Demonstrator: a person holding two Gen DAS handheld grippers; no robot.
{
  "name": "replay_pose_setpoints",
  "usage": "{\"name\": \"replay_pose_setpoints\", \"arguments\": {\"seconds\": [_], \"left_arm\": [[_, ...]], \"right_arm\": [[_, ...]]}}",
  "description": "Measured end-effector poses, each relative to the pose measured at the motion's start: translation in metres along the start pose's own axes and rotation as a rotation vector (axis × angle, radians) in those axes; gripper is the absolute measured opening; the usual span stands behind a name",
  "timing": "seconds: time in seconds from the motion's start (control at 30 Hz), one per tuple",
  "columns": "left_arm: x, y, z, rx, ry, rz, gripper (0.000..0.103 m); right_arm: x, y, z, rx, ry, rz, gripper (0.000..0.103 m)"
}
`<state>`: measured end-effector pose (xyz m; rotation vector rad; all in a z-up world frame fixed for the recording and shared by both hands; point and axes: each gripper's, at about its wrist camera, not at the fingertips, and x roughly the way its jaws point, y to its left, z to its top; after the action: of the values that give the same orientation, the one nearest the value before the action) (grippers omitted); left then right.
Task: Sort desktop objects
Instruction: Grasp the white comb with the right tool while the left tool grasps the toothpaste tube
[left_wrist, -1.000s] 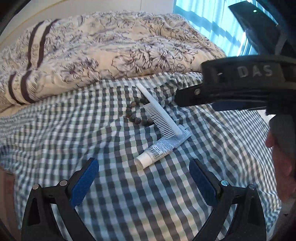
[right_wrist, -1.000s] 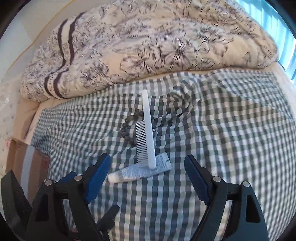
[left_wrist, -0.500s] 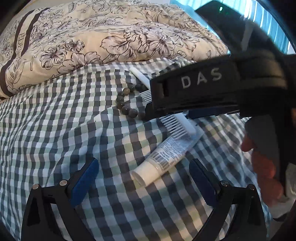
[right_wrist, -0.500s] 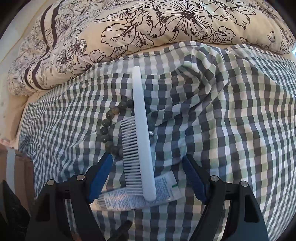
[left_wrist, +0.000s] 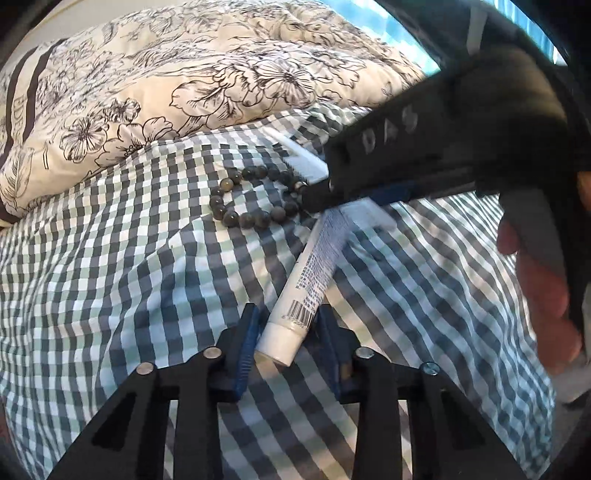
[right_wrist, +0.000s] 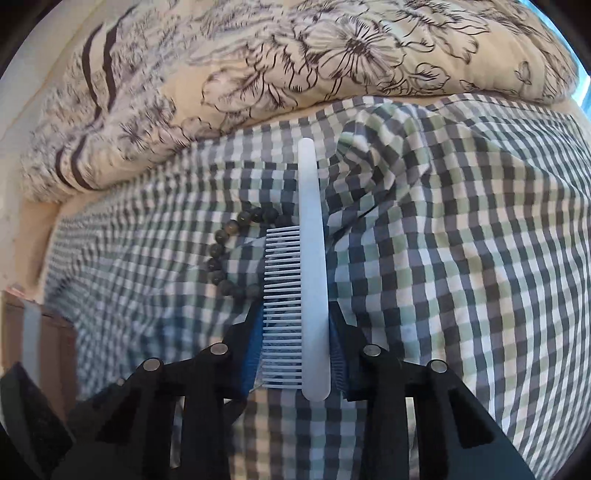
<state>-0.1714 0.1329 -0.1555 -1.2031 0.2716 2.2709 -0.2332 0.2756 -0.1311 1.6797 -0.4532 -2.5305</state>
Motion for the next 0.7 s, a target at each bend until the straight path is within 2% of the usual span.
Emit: {"name": "replay_pose_setpoints", "arguments": {"seconds": [0.2,0.3,0.5,0.7], "left_arm": [[-0.005,-0.002,-0.006,-0.018,0.021,-0.011,0.022],[-0.009,-0.003,-0.012,-0.034,0.028,-0.015,0.021],[0.004,-0.002,-0.001,-0.071,0.062,-0.017,0.021],[0.015,-0.01,0.013,-0.078,0.075,0.026,0.02]], "right_arm": [[-0.035,-0.005,-0.008,0.027,-0.056,0.028,0.032],[-0.049,-0.012,-0.008,0.049,-0.078,0.047,0.032],[-0.059,-0.022,-0.015,0.073,-0.092,0.049,0.032],[-0.058,-0.03,-0.026,0.094,-0.073,0.038,0.032]]}}
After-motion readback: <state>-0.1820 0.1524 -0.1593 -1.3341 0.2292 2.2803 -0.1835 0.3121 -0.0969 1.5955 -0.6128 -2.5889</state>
